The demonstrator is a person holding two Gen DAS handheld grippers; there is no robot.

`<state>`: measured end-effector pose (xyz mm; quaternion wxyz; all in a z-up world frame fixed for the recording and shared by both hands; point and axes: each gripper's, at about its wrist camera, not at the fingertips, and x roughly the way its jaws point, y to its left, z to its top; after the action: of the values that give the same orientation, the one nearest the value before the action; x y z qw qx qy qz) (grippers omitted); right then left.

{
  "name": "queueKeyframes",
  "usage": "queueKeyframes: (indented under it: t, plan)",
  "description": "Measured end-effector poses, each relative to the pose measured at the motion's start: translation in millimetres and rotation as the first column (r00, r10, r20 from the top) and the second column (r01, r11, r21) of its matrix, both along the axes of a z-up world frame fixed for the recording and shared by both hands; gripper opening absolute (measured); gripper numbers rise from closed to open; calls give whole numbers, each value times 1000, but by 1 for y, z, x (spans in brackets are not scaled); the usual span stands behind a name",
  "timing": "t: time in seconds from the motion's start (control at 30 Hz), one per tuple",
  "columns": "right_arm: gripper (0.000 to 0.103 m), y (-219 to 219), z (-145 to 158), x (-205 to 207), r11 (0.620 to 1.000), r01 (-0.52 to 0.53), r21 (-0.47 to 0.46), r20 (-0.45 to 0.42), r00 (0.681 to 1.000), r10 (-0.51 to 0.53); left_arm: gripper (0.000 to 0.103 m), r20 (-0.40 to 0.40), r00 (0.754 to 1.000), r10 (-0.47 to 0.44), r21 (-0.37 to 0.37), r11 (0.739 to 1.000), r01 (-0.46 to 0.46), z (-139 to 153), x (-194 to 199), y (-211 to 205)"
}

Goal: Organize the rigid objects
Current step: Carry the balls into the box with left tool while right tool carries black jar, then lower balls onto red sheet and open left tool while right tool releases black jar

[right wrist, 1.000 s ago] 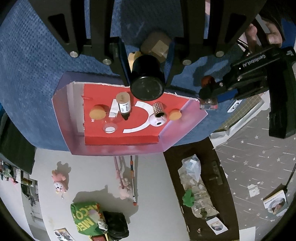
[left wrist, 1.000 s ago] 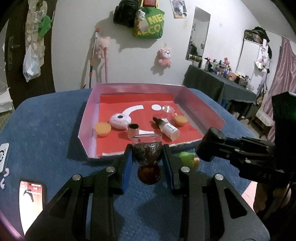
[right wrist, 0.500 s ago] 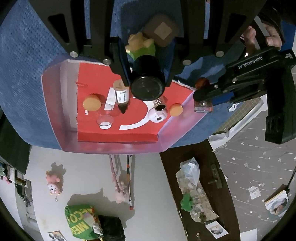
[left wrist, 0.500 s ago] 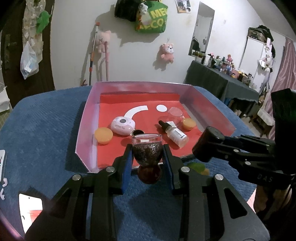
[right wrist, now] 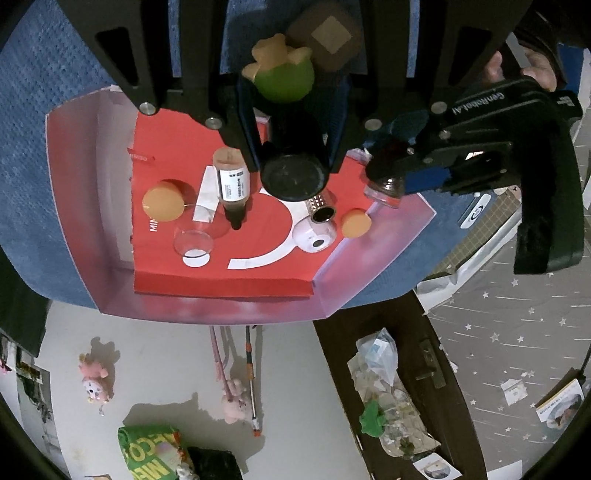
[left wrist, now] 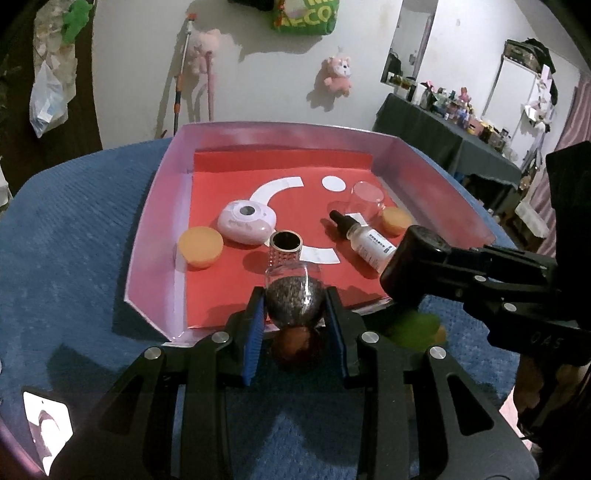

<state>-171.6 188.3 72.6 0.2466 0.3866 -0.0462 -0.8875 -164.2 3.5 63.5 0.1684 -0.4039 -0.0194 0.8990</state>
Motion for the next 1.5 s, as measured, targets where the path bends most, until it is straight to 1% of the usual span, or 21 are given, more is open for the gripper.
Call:
queueKeyframes:
  t: [0.33,0.67,0.83,1.2,1.5]
  plan:
    - [38,-5,-5,-12,1000,-21,18,19,1000,21,29,45,999,-1,6,1000,1,-14,-15,0]
    - [38,-13,-18,-32,999,-46,26,73,996,44,29,84,996,3,15,1000,-4,-24,-33,-2]
    - [38,-12,-26,-42,999,-34,39,94,995,30,29,88,996,13,7,1000,-13,-29,-43,2]
    - [38,3,-26,-58,995,58,83,50,997,-62,29,67,995,73,-13,997,-73,-32,-57,-2]
    - [38,2,-28,-60,994,63,86,54,996,-67,29,63,995,76,-18,997,-75,-32,-59,-1]
